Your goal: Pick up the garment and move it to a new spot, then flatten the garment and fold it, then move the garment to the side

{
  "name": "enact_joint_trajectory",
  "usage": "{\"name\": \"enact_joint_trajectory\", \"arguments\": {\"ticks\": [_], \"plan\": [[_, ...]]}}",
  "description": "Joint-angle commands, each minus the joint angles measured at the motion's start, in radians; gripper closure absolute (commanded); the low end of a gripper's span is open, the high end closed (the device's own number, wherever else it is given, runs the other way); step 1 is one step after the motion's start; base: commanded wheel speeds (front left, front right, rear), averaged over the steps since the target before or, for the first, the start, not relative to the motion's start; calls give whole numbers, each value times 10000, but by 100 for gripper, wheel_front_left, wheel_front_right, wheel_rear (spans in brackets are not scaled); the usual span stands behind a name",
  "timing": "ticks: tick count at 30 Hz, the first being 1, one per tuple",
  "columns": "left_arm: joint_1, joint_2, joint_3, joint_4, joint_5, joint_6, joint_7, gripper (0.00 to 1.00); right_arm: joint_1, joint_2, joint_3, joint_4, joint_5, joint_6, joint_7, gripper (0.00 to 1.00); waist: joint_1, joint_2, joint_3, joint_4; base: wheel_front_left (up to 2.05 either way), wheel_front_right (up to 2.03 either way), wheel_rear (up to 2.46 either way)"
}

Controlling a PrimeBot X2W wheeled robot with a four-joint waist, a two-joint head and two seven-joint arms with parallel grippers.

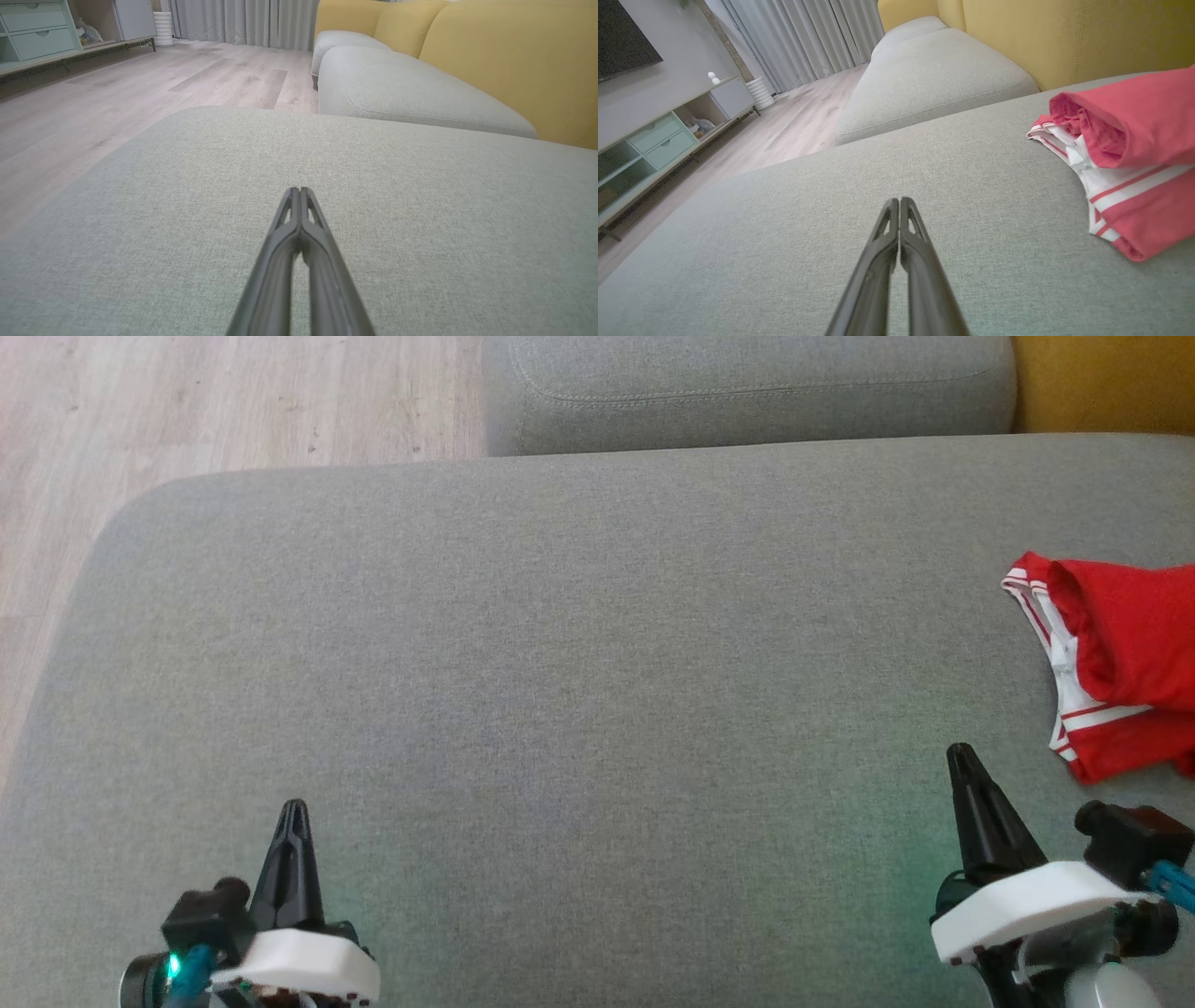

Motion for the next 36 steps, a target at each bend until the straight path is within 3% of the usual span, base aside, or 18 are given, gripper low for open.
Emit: {"name": "enact_joint_trajectory", "arguments": {"ticks": [1,36], "plan": [[-379,55,235,-344,-294,-71,55,100,-410,-107,-1,-258,341,-1,-61,100,0,-1,-7,0,0,0,0],[-565,-287,1063,-457,-4078,-761,953,100,-885,-254,-115,466,4337,-3,-93,100,0,-1,-167,-4,0,0,0]]}}
